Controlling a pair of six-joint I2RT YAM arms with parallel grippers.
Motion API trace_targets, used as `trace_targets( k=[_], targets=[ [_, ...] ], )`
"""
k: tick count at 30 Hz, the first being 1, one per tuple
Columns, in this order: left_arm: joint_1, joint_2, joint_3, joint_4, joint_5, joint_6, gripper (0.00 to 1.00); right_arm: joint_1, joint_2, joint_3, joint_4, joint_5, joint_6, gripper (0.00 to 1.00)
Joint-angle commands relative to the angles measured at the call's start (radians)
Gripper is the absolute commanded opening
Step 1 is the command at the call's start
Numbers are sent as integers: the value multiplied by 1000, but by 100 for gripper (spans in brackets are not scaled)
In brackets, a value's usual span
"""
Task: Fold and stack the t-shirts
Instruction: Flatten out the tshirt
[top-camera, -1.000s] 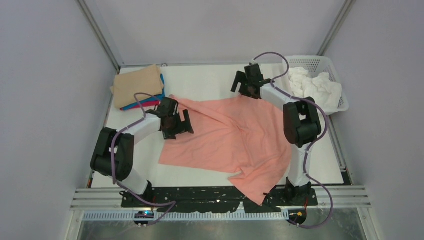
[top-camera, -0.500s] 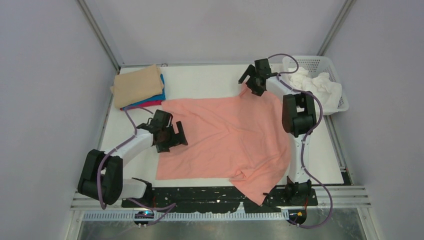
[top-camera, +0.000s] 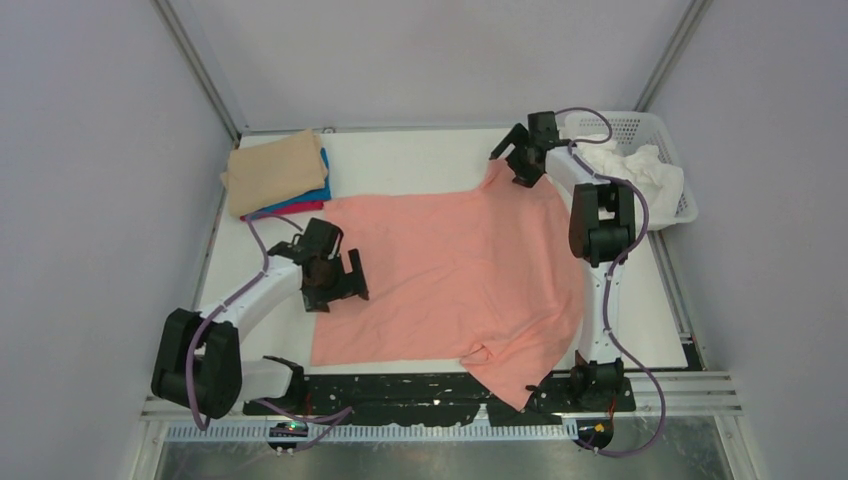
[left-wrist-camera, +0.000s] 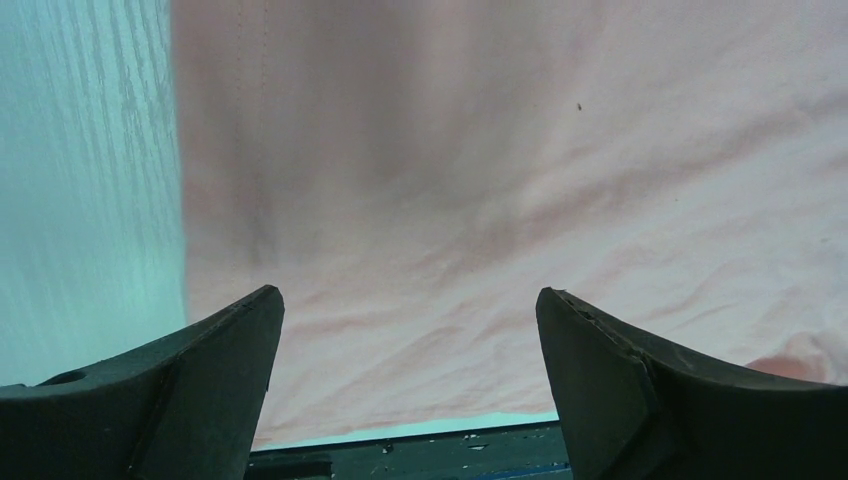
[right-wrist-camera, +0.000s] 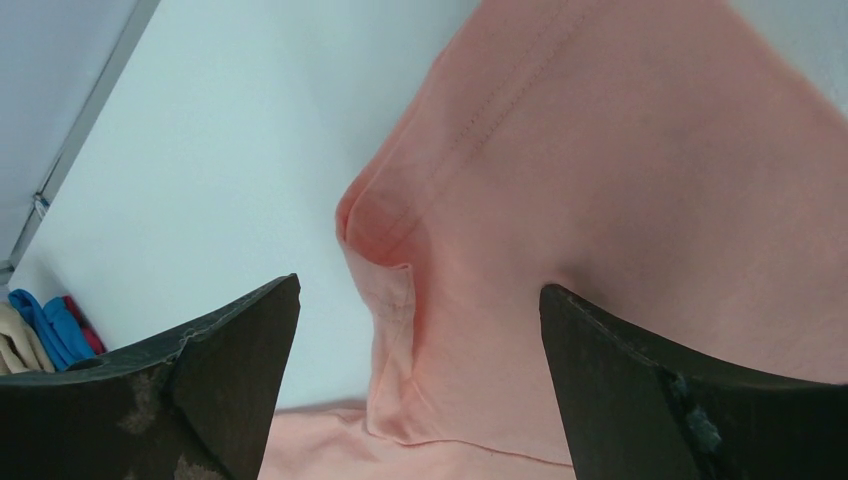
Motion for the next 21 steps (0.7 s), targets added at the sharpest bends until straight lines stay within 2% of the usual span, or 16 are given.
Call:
trace_targets(
  k=[1,7,12,16,21],
  targets=[
    [6,26,99,12,1,16,100,-20,67,71,-52,-12,19,95],
    [15,128,298,70,-41,47,100,-29,120,154,-53,-7,39,95],
    [35,292,437,119,-15,53,100,-41,160,205,-51,-15,77,95],
    [35,473,581,94,-14,48,100,-42,153,194,-20,-43,64,95],
    [36,614,685,86,-27,36,100,-46,119,134,2,-51,35,95]
  ],
)
